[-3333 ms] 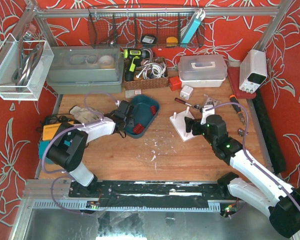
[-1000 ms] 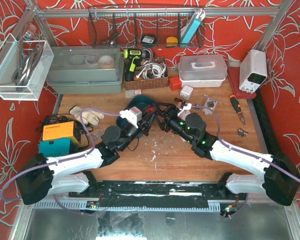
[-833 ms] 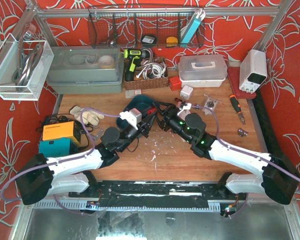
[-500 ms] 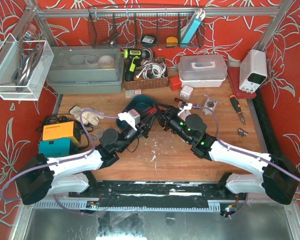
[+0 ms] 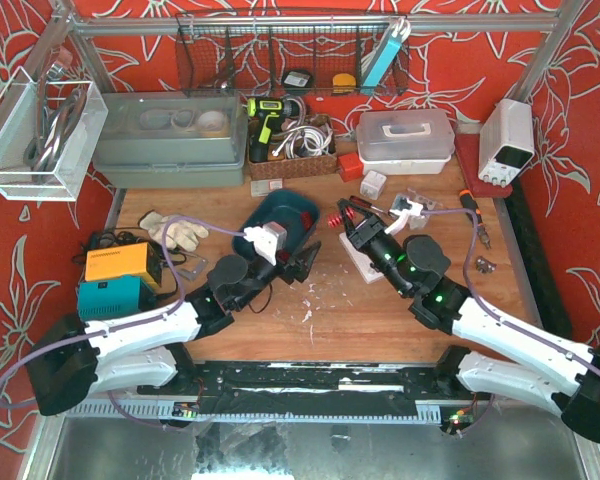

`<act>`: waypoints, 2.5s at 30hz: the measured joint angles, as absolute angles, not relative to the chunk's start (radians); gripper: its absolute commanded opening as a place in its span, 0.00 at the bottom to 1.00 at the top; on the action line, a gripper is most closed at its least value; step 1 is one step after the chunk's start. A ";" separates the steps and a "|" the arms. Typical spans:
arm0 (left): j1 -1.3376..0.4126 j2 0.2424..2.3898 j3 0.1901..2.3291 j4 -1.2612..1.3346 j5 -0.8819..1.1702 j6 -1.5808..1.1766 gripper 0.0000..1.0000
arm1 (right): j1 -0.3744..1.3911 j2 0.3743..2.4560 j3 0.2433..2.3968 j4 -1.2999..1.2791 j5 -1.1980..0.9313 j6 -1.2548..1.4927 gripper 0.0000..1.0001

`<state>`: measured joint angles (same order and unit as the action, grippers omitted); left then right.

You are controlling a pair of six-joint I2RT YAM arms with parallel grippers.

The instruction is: Install the large spring

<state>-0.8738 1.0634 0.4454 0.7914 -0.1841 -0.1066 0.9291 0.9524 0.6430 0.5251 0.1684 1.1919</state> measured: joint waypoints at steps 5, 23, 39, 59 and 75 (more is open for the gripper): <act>-0.869 1.057 0.451 0.625 -0.226 -0.128 1.00 | 0.929 0.926 0.677 0.442 0.256 0.892 0.00; -0.870 1.061 0.300 0.563 -0.289 -0.094 1.00 | 0.690 1.228 0.706 0.371 0.383 0.195 0.00; -0.869 1.044 0.298 0.624 -0.267 -0.077 1.00 | 0.477 1.562 0.707 0.588 0.350 0.253 0.00; -0.870 1.020 0.298 0.631 -0.258 -0.070 1.00 | 0.443 1.633 0.729 0.661 0.297 0.309 0.00; -0.869 1.018 0.298 0.630 -0.241 -0.070 1.00 | 0.443 1.666 0.730 0.655 0.285 0.310 0.00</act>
<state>-0.8692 1.0180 0.2981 0.6304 -0.2409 -0.0700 0.4427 1.6657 0.7303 0.6548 0.2852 0.3096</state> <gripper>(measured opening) 0.998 0.329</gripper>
